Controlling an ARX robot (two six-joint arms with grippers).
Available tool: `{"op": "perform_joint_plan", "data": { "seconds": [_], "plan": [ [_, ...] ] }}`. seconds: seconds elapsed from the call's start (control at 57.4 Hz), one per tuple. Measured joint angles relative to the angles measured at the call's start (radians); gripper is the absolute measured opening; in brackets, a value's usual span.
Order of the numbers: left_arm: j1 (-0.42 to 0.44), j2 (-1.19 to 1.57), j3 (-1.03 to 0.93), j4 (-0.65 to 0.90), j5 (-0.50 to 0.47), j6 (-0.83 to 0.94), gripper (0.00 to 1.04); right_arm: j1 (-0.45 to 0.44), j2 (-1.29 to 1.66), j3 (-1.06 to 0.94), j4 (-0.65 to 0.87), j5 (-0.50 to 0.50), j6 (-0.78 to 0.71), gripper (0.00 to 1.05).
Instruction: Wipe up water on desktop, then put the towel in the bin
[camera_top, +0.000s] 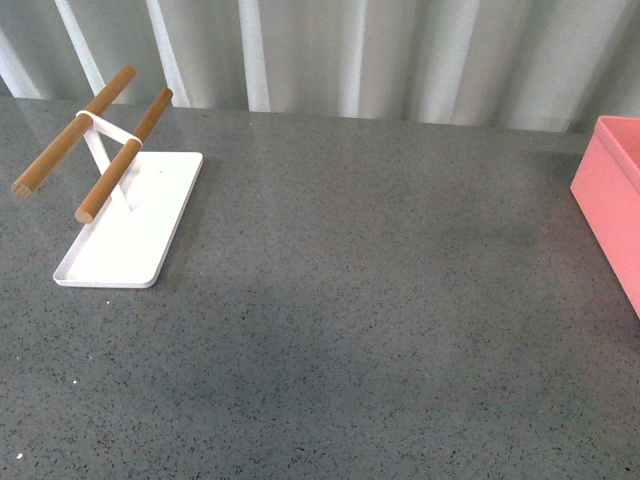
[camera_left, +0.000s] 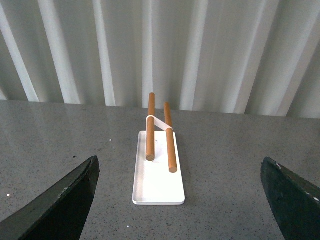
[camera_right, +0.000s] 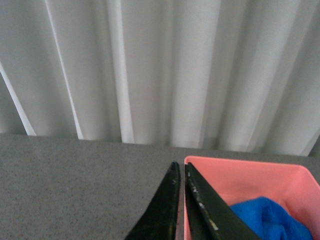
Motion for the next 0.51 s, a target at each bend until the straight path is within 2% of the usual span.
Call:
{"op": "perform_joint_plan", "data": {
  "seconds": [0.244, 0.331, 0.505],
  "plan": [
    [0.000, 0.000, 0.000, 0.000, 0.000, 0.000, 0.98, 0.034, -0.142, -0.122, -0.010, 0.026, 0.001, 0.03],
    [0.000, 0.000, 0.000, 0.000, 0.000, 0.000, 0.98, 0.078, -0.200, -0.161, -0.031, 0.092, 0.002, 0.03],
    [0.000, 0.000, 0.000, 0.000, 0.000, 0.000, 0.98, 0.105, -0.315, -0.220, -0.087, 0.096, 0.002, 0.03]
  ]
}}
